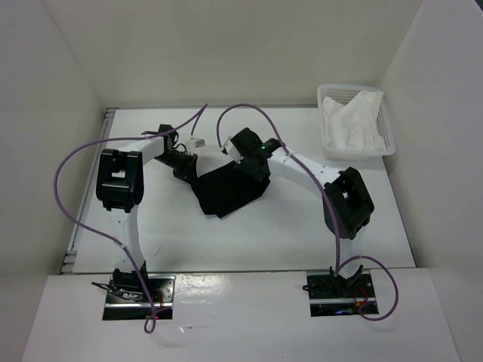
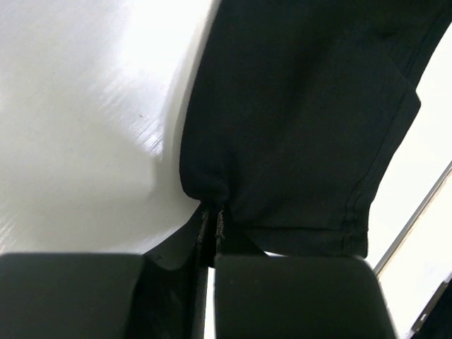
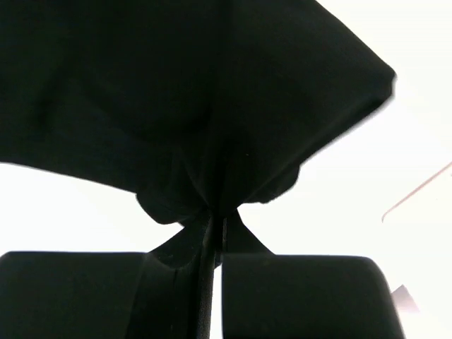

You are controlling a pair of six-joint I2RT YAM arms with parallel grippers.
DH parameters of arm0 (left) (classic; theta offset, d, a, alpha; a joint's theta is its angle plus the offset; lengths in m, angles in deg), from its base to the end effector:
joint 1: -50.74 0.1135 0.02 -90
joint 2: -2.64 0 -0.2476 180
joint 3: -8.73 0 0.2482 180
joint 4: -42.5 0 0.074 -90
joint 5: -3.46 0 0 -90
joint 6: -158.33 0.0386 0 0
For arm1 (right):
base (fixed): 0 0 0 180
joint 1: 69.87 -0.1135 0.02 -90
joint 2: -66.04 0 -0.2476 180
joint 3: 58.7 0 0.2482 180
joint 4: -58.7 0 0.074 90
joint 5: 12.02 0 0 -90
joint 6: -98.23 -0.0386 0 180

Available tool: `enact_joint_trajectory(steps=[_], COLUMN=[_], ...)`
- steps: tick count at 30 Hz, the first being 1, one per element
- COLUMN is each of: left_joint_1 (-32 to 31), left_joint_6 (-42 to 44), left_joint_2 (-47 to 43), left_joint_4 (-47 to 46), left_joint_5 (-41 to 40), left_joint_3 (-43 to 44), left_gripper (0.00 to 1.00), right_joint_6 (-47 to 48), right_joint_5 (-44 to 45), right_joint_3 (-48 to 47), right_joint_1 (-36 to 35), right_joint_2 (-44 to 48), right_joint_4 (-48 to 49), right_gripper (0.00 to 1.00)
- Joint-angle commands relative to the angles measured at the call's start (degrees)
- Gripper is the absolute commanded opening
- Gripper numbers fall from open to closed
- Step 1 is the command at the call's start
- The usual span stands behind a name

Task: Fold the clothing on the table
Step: Fold the skirt

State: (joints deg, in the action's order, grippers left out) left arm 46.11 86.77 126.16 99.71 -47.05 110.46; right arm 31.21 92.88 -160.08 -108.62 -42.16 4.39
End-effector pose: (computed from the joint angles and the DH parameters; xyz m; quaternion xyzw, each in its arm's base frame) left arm 0.4037 -0.0573 0.1259 0.2191 0.9115 -0.3230 0.1300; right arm 0.3162 0.2411 0.2218 -0.4649 0.8408 -0.0905 0.2621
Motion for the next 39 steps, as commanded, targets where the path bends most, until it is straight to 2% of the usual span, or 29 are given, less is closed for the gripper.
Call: enact_joint_trajectory(steps=[1, 10, 18, 29, 39], left_joint_1=[-0.47, -0.47, -0.47, -0.47, -0.47], left_joint_6=[-0.33, -1.39, -1.91, -1.91, -2.44], left_joint_2=[-0.74, -1.27, -2.32, -2.85, -2.85], left_joint_4=[-1.47, -2.0, -2.53, -2.53, -2.53], left_joint_5=[-2.92, -2.92, -2.92, -2.92, -1.78], left_joint_3=[-1.52, -2.05, -3.1, -3.11, -3.11], left_gripper=[0.0, 0.0, 0.0, 0.0, 0.0], right_joint_6=[0.92, 0.31, -0.22, -1.27, -1.27], right_joint_5=[0.57, -1.27, -2.94, -5.75, -8.13], right_joint_3=[-2.43, -7.96, -14.02, -16.84, -23.78], right_joint_1=[-4.32, -10.3, -12.67, -18.91, -20.49], right_joint_2=[1.68, -2.8, -6.58, -8.87, -13.61], right_joint_4=[-2.75, -4.68, -6.35, -7.94, -8.99], right_gripper=[0.0, 0.0, 0.0, 0.0, 0.0])
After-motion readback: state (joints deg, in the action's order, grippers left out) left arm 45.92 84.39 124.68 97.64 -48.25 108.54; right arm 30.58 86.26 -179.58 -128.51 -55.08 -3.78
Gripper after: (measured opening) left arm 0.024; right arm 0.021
